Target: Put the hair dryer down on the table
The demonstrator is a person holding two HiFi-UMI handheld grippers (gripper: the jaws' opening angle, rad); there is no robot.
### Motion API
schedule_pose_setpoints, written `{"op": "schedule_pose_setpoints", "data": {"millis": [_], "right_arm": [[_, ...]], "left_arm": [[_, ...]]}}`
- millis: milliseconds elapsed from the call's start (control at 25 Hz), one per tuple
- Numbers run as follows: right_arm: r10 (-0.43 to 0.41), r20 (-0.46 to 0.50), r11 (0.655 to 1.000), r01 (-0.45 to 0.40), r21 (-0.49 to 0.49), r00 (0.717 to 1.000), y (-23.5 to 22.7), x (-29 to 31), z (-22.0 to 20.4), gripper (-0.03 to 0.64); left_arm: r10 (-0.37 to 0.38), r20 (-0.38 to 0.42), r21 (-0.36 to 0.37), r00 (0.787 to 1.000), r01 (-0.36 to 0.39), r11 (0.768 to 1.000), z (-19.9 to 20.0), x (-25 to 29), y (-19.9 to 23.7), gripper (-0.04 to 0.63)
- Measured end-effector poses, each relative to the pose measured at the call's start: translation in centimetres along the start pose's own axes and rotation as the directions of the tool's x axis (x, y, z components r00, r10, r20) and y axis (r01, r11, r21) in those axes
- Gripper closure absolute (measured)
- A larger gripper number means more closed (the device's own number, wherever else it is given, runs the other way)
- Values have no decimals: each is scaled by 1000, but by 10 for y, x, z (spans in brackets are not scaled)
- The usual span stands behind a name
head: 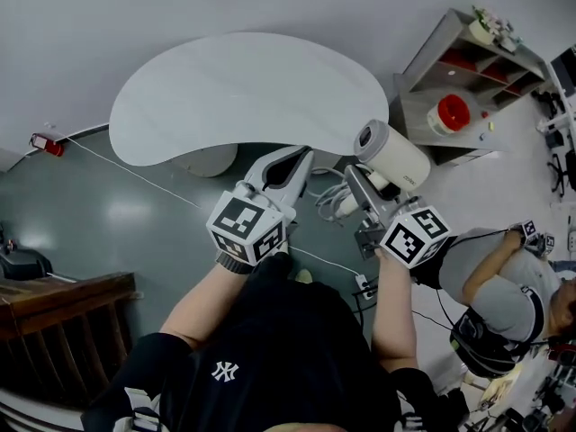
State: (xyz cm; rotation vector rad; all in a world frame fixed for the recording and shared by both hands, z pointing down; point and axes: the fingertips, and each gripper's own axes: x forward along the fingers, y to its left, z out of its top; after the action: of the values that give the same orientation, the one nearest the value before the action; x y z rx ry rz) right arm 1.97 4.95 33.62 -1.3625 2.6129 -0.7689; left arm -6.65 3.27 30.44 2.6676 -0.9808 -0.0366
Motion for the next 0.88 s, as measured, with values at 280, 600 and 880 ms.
{"op": "schedule_pose_setpoints", "data": {"millis": [280, 600, 880], "right_arm": [[-55, -18, 998, 56, 32, 998, -22, 40, -2, 407], [-106, -89, 993, 111, 52, 990, -84, 80, -4, 407], [-78, -162, 993, 91, 77, 984, -133, 108, -13, 407]], "left_arm": [[-51, -27, -5, 998, 51, 999, -3, 28, 41, 595], [-73, -63, -36, 995, 71, 997, -19, 85, 77, 595], [-48, -101, -74, 994, 41, 996, -38, 126, 96, 595]]}}
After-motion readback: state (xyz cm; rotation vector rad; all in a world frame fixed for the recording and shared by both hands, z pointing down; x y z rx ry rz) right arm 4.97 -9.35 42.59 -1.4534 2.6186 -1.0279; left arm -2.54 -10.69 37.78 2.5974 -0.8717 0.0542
